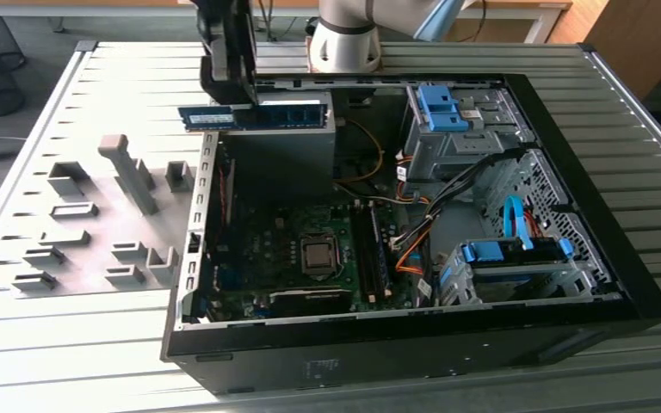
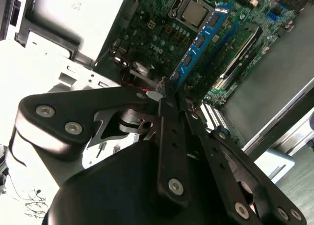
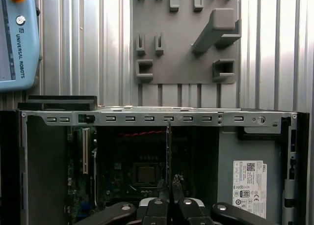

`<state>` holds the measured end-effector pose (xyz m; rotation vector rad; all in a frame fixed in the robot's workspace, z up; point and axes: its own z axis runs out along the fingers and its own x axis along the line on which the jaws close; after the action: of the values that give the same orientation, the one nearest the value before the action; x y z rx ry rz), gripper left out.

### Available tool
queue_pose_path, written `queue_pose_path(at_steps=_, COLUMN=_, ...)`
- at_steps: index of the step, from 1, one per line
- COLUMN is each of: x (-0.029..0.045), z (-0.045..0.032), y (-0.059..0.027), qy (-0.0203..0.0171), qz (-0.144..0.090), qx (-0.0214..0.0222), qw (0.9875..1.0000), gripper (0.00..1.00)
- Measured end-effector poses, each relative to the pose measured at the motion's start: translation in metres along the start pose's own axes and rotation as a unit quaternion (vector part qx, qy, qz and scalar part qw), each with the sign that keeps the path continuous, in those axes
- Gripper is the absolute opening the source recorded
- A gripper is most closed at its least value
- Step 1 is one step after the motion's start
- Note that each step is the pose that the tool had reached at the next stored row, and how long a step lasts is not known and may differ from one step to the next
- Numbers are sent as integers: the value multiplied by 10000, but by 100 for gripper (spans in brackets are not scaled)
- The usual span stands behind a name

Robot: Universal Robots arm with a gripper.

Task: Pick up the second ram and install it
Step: 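Pick up the second ram and move it above second insertion slot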

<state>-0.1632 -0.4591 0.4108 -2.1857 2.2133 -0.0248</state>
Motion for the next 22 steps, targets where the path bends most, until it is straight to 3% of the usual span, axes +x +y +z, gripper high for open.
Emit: queue_pose_path(at_steps=22, x=-5, z=14, y=-413, qy=0, qz=0, qx=0, qw=10000, gripper=14)
